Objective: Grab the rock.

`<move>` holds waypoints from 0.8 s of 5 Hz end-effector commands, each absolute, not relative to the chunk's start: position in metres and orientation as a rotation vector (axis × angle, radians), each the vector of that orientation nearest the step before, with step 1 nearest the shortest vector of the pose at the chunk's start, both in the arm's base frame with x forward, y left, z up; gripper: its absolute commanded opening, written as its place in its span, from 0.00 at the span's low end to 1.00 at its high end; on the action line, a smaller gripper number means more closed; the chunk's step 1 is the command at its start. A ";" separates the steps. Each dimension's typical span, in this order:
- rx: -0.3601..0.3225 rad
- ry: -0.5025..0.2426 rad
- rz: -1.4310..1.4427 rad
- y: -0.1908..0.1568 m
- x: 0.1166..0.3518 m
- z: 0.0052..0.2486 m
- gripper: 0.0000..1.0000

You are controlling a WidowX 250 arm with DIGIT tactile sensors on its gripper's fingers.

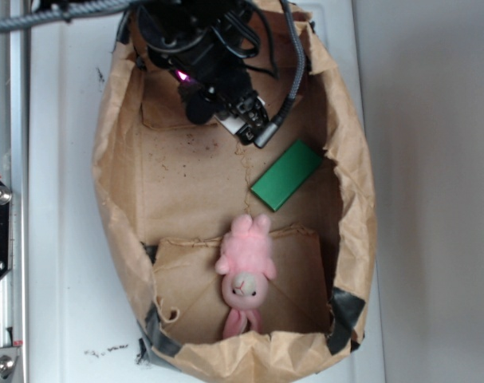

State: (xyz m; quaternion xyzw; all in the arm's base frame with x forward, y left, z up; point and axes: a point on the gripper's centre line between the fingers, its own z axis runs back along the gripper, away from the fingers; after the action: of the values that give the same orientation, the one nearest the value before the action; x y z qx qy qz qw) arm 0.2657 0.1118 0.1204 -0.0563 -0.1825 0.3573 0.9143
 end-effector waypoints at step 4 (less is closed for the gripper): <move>-0.237 -0.471 0.237 0.045 0.231 0.237 0.00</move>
State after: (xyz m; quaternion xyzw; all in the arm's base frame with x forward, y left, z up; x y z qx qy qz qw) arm 0.2358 0.0241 0.2193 -0.1174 -0.2052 0.1143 0.9649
